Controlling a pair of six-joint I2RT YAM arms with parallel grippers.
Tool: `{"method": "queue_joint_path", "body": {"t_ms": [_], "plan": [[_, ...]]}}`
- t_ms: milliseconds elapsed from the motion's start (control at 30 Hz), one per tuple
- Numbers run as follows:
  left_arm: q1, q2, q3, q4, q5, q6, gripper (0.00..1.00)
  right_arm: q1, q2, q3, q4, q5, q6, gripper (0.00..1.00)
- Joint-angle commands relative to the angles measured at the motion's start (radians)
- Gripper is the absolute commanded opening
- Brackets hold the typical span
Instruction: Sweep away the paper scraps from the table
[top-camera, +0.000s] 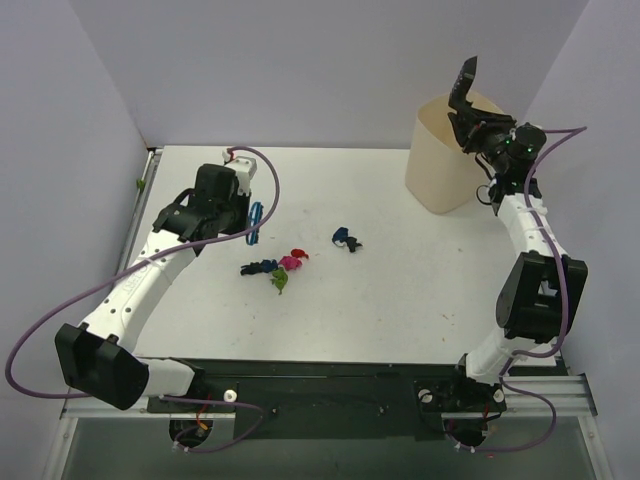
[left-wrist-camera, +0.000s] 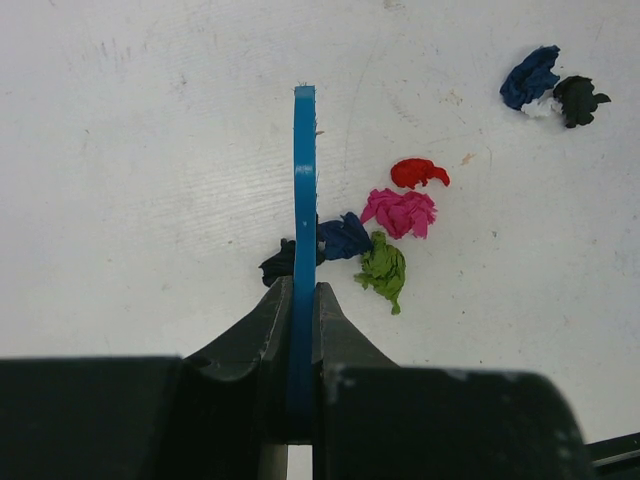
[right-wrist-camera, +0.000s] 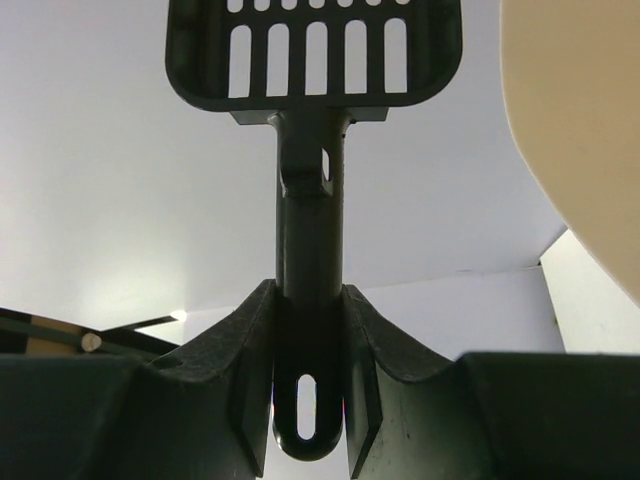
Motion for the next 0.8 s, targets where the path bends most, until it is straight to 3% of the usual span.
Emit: {"method": "queue_joint_path", "body": {"t_ms": [0, 533, 767], "plan": [[0.004, -0.032, -0.003, 0.052, 0.005, -0.011, 0.00, -0.006, -0.085, -0.060, 0.176, 0.016, 0.086, 0.00], [0.004, -0.041, -0.011, 0.060, 0.024, -0.020, 0.00, 0.009, -0.178, -0.276, 0.317, 0.132, 0.270, 0.00], [0.004, -0.041, -0.017, 0.066, 0.034, -0.024, 0.00, 0.035, -0.151, -0.384, 0.580, 0.214, 0.424, 0.00]]}}
